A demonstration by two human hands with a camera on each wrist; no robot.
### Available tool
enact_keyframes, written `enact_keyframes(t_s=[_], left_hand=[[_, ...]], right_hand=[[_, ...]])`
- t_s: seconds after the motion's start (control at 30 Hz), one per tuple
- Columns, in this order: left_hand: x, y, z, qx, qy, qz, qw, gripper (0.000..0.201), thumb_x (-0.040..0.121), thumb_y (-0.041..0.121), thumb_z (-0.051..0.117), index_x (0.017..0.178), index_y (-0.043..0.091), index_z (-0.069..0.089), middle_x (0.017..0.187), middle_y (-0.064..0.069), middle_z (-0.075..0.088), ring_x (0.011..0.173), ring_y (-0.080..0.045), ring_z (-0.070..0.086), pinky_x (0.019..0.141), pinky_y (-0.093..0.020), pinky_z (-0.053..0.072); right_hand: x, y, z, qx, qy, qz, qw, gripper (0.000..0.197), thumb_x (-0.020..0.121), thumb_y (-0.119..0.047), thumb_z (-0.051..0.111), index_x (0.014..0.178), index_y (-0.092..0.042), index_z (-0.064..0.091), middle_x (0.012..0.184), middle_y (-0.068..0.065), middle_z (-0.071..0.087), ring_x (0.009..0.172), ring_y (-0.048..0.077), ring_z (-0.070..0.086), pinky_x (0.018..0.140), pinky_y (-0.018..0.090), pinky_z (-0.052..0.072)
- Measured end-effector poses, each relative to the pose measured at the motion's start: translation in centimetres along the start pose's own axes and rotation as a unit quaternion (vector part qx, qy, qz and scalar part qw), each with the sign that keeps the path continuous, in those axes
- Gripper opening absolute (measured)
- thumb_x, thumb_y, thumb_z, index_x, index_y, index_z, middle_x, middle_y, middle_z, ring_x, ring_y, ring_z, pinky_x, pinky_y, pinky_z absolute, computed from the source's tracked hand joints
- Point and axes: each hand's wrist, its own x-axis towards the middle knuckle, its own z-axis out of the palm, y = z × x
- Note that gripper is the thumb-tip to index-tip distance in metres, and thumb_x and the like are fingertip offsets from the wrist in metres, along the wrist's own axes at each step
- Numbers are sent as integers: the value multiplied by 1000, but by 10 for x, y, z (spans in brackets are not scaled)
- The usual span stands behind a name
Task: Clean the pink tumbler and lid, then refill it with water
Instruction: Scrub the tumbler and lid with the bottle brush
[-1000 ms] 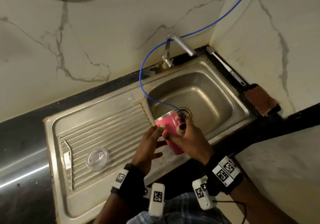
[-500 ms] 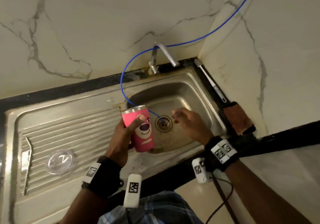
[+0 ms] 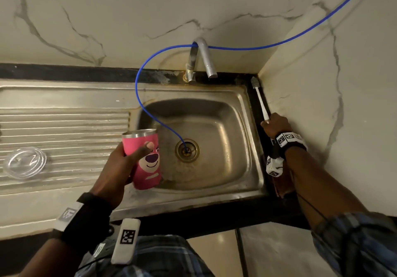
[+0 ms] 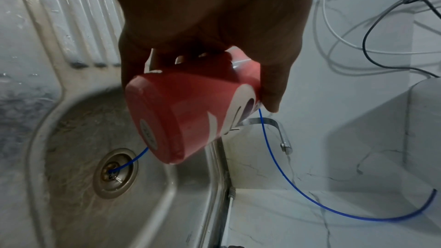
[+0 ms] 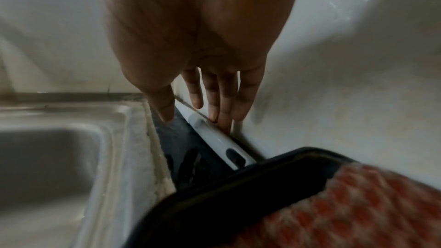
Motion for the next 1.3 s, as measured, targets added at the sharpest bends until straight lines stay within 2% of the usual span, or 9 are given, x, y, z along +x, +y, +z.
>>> enact_keyframes(t_s=[0.27,0.5,0.67,0.83,0.93,1.03,1.1,1.23,1.3], left_hand=[[8,1,22,3,34,-10,999,36,93,34,75,126,19,67,93,-4,81,69,-12,77,51,-24,57],[12,-6,43,31,14,-11,999,26,96,29,73,121,21,68,79,5,78,61,-3,71,48,-17,53],[10,-6,45,34,5,-11,999,28,97,30,73,123,22,68,86,2,81,65,-6,74,50,-18,54],[5,-1,38,22,-3,-18,1000,33,94,37,74,124,25,68,98,-4,82,74,-13,78,52,-24,57],[0,-2,28,27,-3,-18,999,41,86,50,74,123,33,67,103,0,82,87,-18,80,64,-33,60],[-3,-9,10,20,4,-26,999,40,88,53,74,124,36,65,108,1,82,97,-21,79,79,-42,59],[-5,-13,-4,16,10,-38,999,47,86,55,75,127,34,64,110,0,81,101,-23,79,81,-44,58],[-5,-13,-34,2,19,-49,999,61,79,59,81,131,33,61,113,-1,81,104,-24,77,82,-43,56],[-5,-6,-49,-7,12,-47,999,58,81,57,79,132,36,61,116,-2,80,108,-28,76,90,-51,56]], right_hand=[[21,-8,10,-75,13,-14,997,39,95,-14,66,125,6,52,125,31,60,114,50,60,89,48,52],[16,-18,-17,107,-28,57,992,52,83,-32,52,121,1,63,114,25,70,99,42,70,87,45,60],[-29,-19,-24,164,21,73,983,42,104,-21,38,127,7,59,128,30,62,119,46,58,98,46,48],[-119,-28,-1,213,-7,28,977,47,107,-41,43,130,-3,59,132,29,61,121,45,58,98,44,45],[-185,-31,35,261,-61,-34,963,42,101,-54,42,123,-22,59,102,15,70,95,36,67,86,47,50],[-239,-30,66,321,-119,-100,934,30,98,-61,42,112,-39,57,65,-5,59,60,16,56,65,49,52],[-263,-41,72,332,-150,-119,924,13,106,-44,47,106,-38,59,64,-4,62,55,15,56,60,45,51],[-289,-78,64,308,-143,-163,926,12,104,-32,55,98,-24,62,72,-2,65,64,16,61,67,47,54],[-302,-103,58,301,-121,-193,926,14,103,-28,58,90,-23,61,68,-13,62,65,4,59,66,28,49]])
